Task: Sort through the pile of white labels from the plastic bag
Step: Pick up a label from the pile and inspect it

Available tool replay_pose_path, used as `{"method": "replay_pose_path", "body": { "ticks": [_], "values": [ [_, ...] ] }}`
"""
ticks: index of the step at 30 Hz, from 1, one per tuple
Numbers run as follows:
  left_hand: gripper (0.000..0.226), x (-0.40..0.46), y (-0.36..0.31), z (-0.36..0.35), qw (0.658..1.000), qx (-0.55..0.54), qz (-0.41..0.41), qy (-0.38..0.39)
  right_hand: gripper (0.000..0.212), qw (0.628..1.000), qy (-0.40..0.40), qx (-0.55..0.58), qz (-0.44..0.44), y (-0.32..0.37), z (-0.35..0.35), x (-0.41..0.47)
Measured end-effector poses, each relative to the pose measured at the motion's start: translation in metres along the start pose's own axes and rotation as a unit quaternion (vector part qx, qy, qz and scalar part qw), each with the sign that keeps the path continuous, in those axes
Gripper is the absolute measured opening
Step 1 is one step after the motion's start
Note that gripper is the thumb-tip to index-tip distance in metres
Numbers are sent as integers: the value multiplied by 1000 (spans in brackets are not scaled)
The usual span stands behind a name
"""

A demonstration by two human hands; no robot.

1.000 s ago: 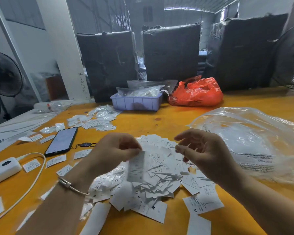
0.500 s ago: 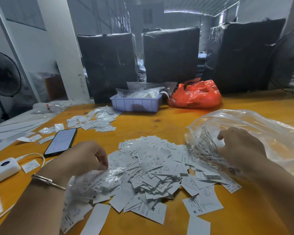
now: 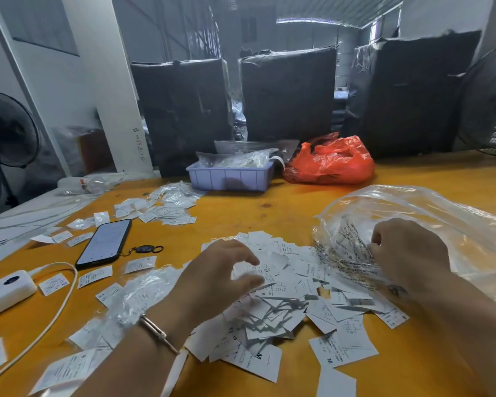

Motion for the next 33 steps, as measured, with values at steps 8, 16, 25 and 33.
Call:
{"method": "replay_pose_path", "body": {
  "ticks": [8, 16, 25, 33],
  "values": [
    [43, -1, -2, -10, 999, -9, 19, 31, 10, 979, -164, 116, 19, 9, 9, -4],
    [44, 0, -2, -9, 999, -45, 3, -11, 8, 864, -127, 483, 65, 28, 21, -16],
    [62, -3, -18, -3, 977, -207, 34, 37, 31, 700, 169, 692, 42, 62, 9, -39],
    [32, -5, -38, 6, 900, -425, 91, 21, 43, 669, 188, 717, 49, 73, 6, -46]
  ]
}}
Point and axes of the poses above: each hand's wrist, its own x-axis towards the middle knuckle, its own z-axis out of the back of the hand, y = z × x, the point moved 1 cm from there along x, towards the middle knuckle, and after that the axes turned 2 degrees about x, right-handed, at the moved point
